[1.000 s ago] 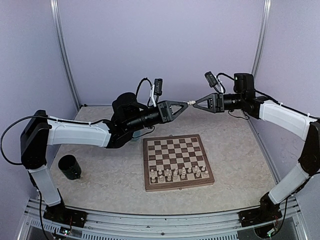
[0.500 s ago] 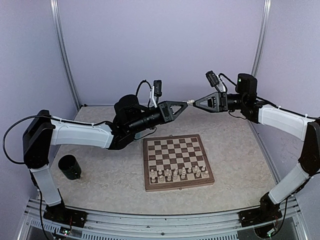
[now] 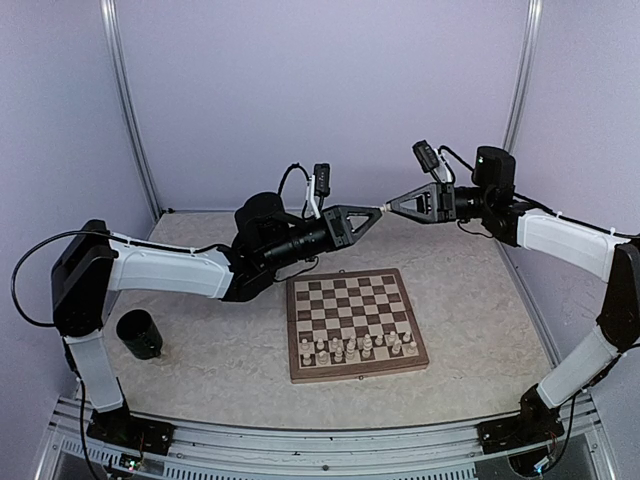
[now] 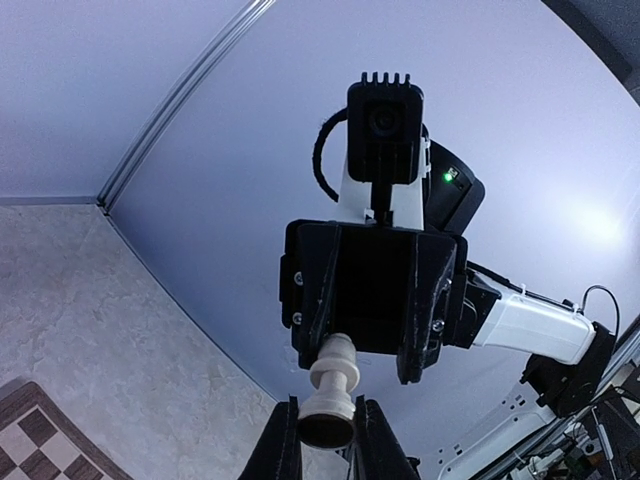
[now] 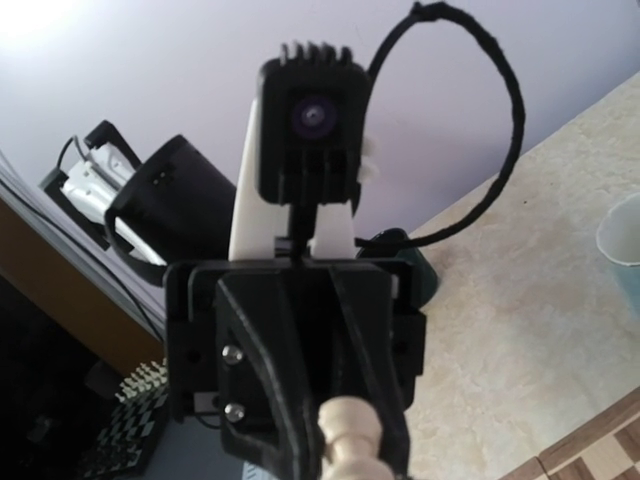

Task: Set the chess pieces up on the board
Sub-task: Pass from the left arm to the right, then place the bishop on f1.

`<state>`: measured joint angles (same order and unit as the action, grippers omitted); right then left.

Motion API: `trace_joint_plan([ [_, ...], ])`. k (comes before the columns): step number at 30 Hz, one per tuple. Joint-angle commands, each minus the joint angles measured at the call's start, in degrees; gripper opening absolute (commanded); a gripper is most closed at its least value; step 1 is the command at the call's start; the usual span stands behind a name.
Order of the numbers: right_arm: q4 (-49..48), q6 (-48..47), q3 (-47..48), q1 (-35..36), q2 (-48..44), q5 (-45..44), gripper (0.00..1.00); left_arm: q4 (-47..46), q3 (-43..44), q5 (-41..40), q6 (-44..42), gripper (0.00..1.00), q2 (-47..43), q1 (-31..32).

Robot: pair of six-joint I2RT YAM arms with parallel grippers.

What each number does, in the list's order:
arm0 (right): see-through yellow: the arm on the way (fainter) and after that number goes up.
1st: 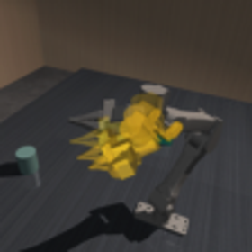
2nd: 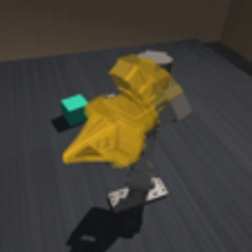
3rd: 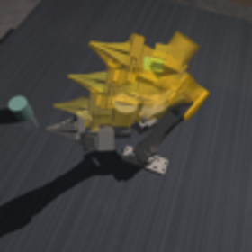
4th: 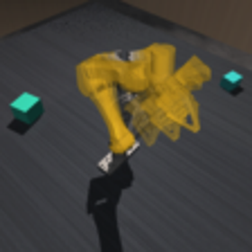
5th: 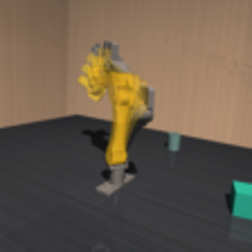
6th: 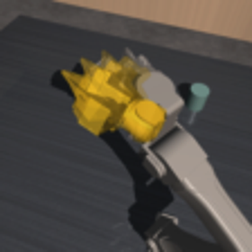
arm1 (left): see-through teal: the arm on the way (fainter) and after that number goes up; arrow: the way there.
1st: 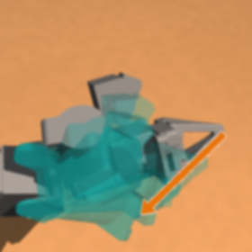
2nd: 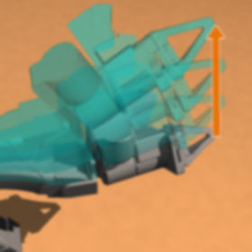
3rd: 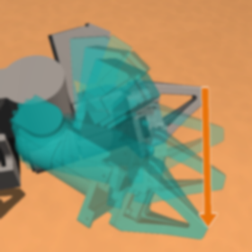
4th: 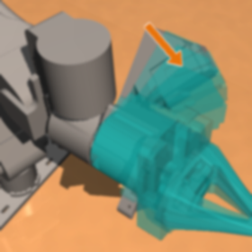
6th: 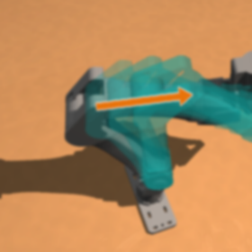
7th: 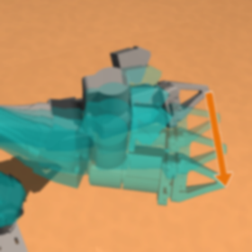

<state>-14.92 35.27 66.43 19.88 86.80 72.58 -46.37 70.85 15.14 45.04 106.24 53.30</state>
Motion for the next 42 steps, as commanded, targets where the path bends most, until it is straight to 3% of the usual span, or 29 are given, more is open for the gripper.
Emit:
trace_joint_plan([
  [1, -1.14, -0.37, 0.02, -0.46, -0.28, -0.24, 0.31, -1.60, 2.36, 0.74, 0.87, 0.07, 1.81, 0.23],
  [6, -1.17, -0.42, 0.59, -0.45, 0.00, -0.36, 0.25, -1.44, 3.30, 1.10, 1.06, 0.08, 2.64, 0.30],
  [10, 0.88, -2.46, 1.24, -0.46, 0.28, -1.29, 0.11, -0.53, 3.89, 1.18, 0.81, 0.08, 2.97, 0.29],
  [13, 4.67, -6.35, 2.77, -0.53, 0.30, -2.31, 0.03, 1.51, 4.38, 0.89, 0.16, 0.16, 2.85, 0.25],
  [16, 16.19, -16.50, 7.30, -0.78, 0.08, -5.57, 0.00, 7.82, 4.97, -0.34, -4.31, 0.24, 1.26, -0.16],
  [20, 34.50, -35.44, 13.76, -0.85, -0.99, -12.24, 0.00, 24.31, 6.57, -2.34, -14.68, 0.39, -3.58, -2.01],
  [25, 52.32, -58.29, 16.44, 0.00, -2.89, -20.82, 0.00, 42.29, 6.00, -6.40, -26.62, 0.42, -11.33, -5.53],
  [30, 60.61, -69.65, 12.42, 5.32, -6.78, -29.77, 0.00, 53.85, 7.60, -11.55, -34.17, 0.45, -14.03, -9.84],
  [34, 65.00, -73.78, 8.09, 10.50, -9.44, -35.34, 0.01, 52.56, 3.92, -16.31, -37.55, 0.45, -15.30, -12.90],
  [42, 65.30, -75.97, 0.89, 22.20, -9.90, -46.29, 0.01, 48.90, -0.06, -11.97, -35.01, 0.46, -19.47, -18.12],
])
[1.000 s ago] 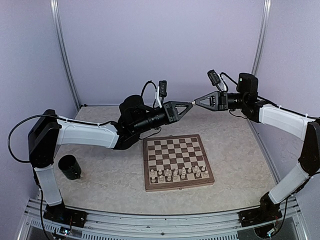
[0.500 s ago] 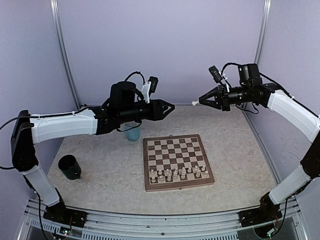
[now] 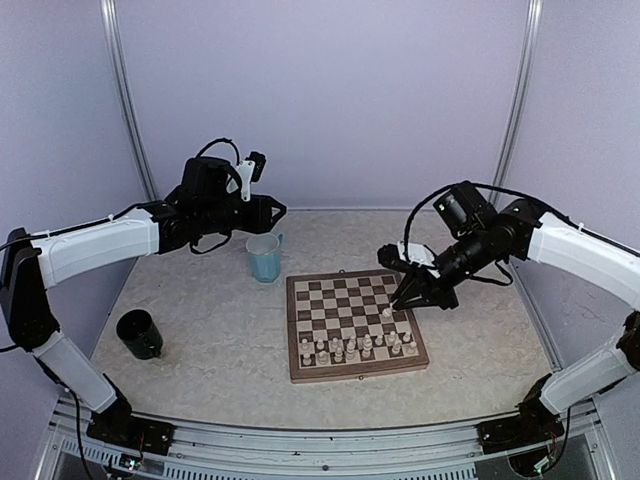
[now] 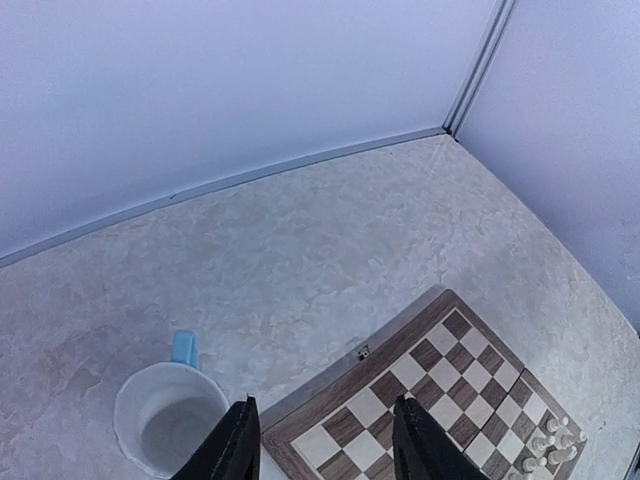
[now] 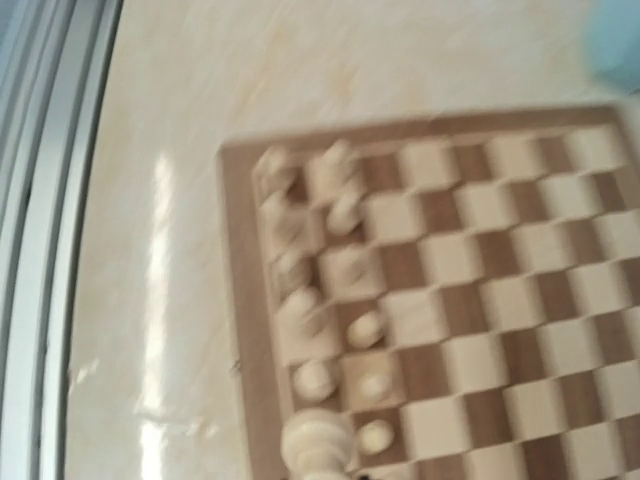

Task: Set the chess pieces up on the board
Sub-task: Place the bishop on f1.

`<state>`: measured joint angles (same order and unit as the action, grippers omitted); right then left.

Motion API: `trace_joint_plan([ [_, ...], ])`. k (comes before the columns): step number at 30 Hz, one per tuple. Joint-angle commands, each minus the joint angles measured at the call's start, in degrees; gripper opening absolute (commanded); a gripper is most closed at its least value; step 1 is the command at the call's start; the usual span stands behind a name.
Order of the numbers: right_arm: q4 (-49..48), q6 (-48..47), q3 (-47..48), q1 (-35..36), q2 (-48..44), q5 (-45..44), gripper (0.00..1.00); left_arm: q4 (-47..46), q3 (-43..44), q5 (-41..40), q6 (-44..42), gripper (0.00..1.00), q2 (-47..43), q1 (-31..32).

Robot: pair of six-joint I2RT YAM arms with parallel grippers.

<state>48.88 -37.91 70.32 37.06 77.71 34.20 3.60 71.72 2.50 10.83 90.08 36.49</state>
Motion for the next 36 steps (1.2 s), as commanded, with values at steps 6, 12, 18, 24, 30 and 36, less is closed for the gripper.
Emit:
trace_joint_plan([
  [6, -1.31, -2.22, -7.85, 12.25, 1.51, -17.12, 0.01, -1.18, -1.59, 1.02, -0.81, 0.46, -3.26, -1.77],
  [12, -4.99, -0.28, -9.64, 14.38, 4.89, -23.77, 0.01, -1.55, -2.00, 1.50, -0.81, 0.46, -3.69, -1.86],
  [18, -7.21, 0.39, -9.07, 14.53, 8.05, -24.51, 0.01, -1.26, -2.02, 1.85, -0.89, 0.46, -3.84, -1.86],
  [24, -7.84, 0.56, -8.37, 14.53, 10.70, -24.05, 0.02, -0.93, -1.83, 1.88, -1.32, 0.46, -3.71, -1.86],
  [30, -8.25, 0.39, -8.86, 14.53, 12.05, -25.12, 0.03, -0.43, -1.41, 2.47, -1.29, 0.46, -3.30, -1.86],
  [36, -9.49, 0.48, -9.41, 14.53, 13.16, -25.41, 0.04, -0.25, -1.24, 2.89, -1.34, 0.46, -3.02, -1.86],
])
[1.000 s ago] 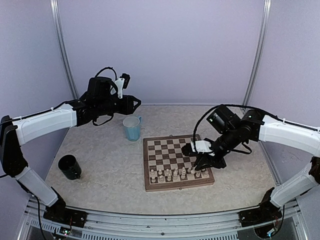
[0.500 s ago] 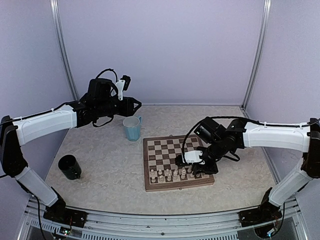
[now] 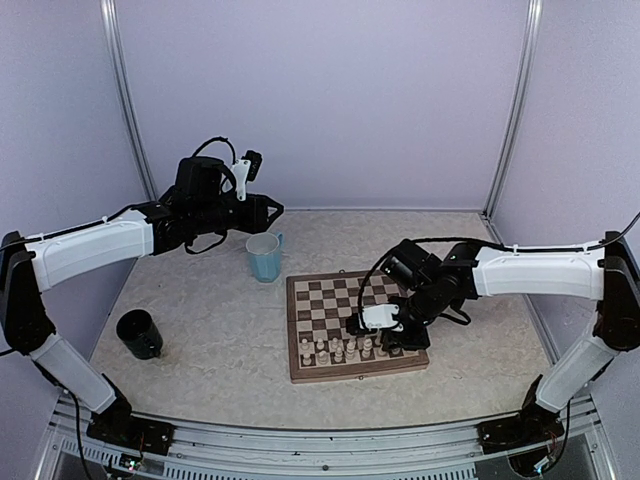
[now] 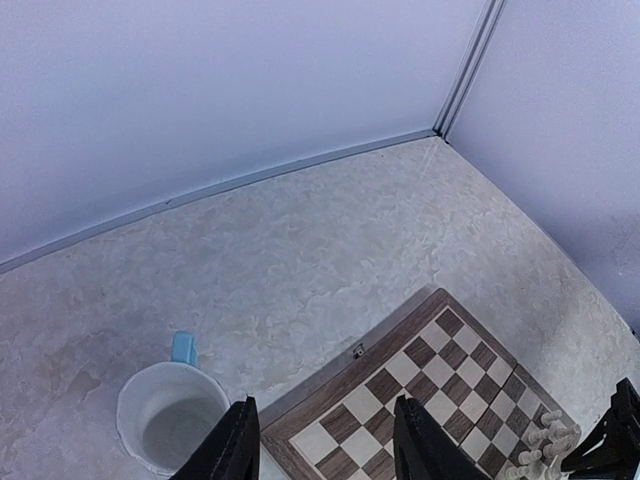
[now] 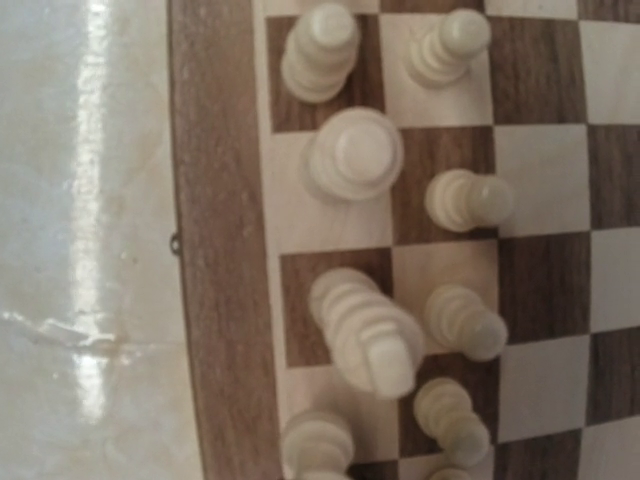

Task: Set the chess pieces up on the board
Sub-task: Place the bishop on f1.

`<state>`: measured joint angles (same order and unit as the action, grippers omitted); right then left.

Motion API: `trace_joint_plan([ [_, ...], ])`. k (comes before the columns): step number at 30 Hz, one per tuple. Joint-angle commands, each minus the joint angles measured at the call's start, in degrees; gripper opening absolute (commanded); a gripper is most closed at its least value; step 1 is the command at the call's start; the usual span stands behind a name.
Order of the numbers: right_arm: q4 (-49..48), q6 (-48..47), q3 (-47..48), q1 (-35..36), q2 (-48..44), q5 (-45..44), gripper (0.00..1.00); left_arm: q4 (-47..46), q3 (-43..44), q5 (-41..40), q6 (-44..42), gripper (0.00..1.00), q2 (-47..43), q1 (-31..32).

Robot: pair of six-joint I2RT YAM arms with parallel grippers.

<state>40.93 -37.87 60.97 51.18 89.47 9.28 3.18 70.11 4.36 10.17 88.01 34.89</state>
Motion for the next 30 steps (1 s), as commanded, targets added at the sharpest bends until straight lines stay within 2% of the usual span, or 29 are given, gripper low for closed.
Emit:
trace_joint_plan([
  [1, -1.68, 0.46, 0.01, 0.41, 1.60, -0.53, 0.04, 0.23, 0.34, 1.13, -0.68, 0.46, -0.87, -0.27],
  [10, -1.41, 0.29, 0.49, 0.41, 3.36, -1.10, 0.08, 0.34, 0.70, 3.08, 0.02, 0.46, 0.36, -0.27],
  [22, 4.09, -0.11, 5.47, -0.47, -0.92, 0.48, 0.31, 0.95, 1.23, 3.10, -0.03, 0.46, 0.81, -0.27],
  [27, 3.44, -0.14, 9.27, -6.80, -5.35, 4.35, 0.40, 1.72, 1.50, 1.67, -0.82, 0.47, 0.35, -0.27],
  [30, -1.27, 2.66, 10.73, -14.37, -7.32, 7.27, 0.41, 2.56, 2.01, 0.53, -1.27, 0.47, 0.10, -0.27],
])
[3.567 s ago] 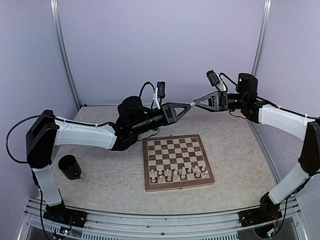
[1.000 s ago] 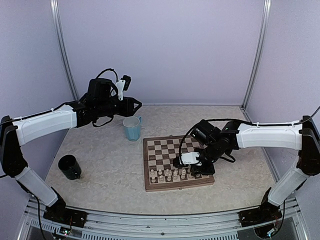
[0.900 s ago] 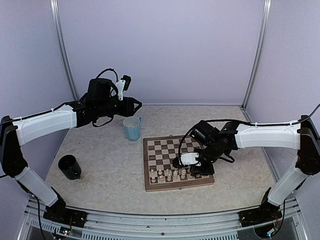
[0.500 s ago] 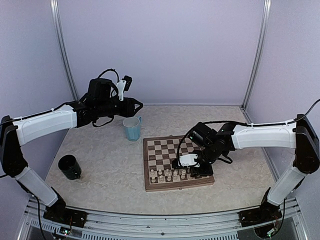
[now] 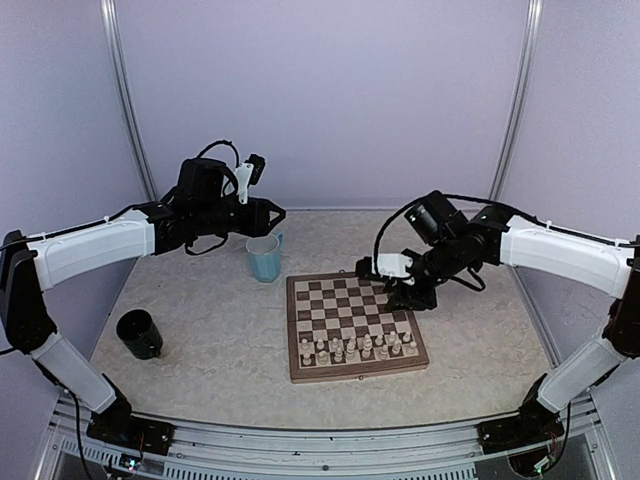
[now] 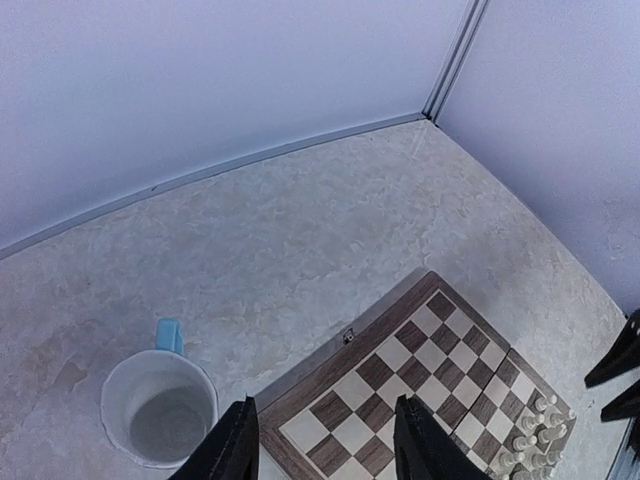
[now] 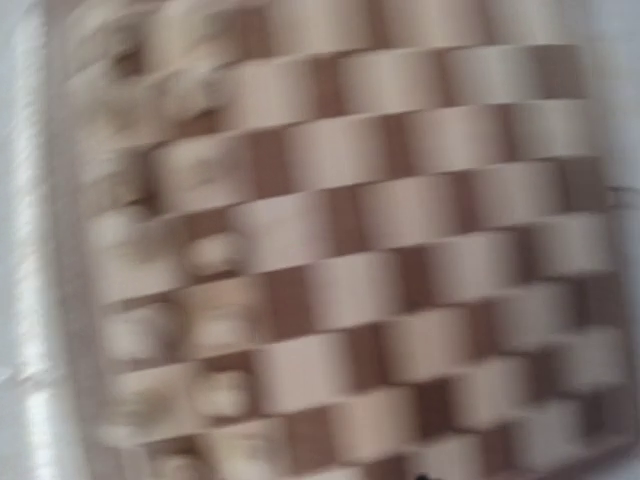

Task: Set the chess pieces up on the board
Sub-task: Place the bishop on f1, then reset both arms

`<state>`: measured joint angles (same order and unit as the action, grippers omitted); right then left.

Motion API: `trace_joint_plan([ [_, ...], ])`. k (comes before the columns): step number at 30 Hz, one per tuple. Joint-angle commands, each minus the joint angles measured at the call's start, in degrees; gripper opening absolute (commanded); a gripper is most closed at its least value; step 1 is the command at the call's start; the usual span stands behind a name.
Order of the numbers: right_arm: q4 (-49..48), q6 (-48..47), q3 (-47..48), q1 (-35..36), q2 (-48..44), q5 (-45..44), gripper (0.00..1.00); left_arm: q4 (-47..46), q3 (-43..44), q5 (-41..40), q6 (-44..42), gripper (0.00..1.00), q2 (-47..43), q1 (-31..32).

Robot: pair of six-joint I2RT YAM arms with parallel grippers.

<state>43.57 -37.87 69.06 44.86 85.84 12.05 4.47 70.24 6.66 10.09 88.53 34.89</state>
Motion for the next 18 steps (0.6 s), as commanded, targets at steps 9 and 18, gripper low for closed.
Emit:
trace_joint_plan([
  [9, -31.73, 22.45, -2.62, -29.97, -10.48, 5.67, 0.99, 7.02, 5.67, -8.15, -2.86, 0.52, -2.27, -0.05],
  [18, -36.93, 29.94, -4.92, -30.10, -9.72, 1.65, 0.99, 9.33, 6.40, -9.55, -3.07, 0.99, -2.63, -0.09],
])
